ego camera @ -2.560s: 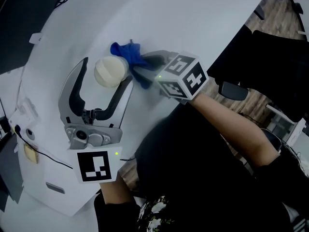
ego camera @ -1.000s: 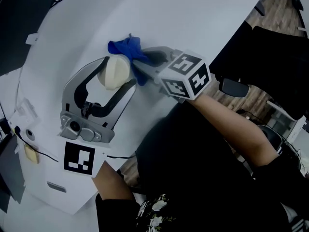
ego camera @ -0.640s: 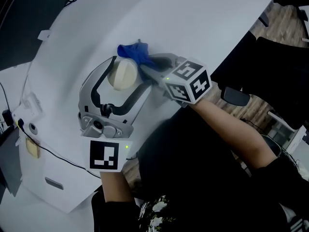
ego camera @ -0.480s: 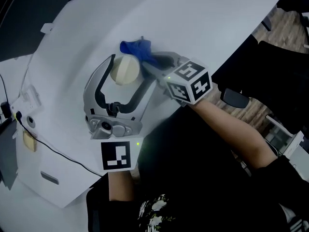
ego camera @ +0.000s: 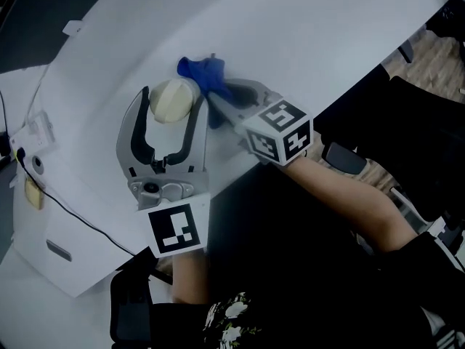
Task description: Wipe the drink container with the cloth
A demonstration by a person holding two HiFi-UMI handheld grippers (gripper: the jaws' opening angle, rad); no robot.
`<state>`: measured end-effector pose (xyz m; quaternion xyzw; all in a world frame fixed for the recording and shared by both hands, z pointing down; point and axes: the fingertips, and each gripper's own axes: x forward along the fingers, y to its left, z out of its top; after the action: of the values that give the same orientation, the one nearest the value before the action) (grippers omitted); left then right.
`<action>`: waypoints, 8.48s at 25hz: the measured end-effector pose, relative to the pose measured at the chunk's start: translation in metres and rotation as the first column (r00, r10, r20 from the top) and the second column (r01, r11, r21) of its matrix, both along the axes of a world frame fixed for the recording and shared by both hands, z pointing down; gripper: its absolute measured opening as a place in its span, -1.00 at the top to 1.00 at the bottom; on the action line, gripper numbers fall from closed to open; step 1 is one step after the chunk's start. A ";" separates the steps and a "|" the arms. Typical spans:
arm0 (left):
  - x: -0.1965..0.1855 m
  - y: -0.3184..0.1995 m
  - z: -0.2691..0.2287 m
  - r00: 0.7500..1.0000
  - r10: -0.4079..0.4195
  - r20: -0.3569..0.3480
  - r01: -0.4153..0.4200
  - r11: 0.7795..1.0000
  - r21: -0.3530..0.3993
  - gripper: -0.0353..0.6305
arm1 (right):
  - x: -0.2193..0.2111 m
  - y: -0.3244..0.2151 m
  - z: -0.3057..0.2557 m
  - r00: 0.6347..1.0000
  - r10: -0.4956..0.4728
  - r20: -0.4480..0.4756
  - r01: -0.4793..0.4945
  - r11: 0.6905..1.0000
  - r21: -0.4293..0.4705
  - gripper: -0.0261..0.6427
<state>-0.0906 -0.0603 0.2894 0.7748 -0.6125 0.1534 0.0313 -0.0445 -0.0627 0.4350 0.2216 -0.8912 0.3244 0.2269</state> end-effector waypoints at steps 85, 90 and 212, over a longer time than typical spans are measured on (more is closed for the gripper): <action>0.005 -0.005 -0.017 0.994 -0.015 -0.110 0.012 1.000 -0.023 -0.07 | -0.015 -0.028 0.020 0.860 -0.491 -0.141 0.482 0.871 -0.092 0.73; 0.004 -0.008 0.004 0.953 -0.295 -0.072 0.290 0.954 -0.071 -0.07 | -0.014 -0.030 0.019 0.870 -0.468 -0.153 0.466 0.883 -0.055 0.73; 0.019 -0.014 -0.008 0.865 0.466 -0.187 -0.465 0.884 0.052 0.22 | -0.004 -0.009 0.023 0.871 -0.491 -0.036 0.455 0.831 -0.321 0.75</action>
<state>-0.0720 -0.0748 0.2810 0.9108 -0.4021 0.0787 0.0511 -0.0488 -0.0713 0.4577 -0.0246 -0.8431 0.3769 0.3828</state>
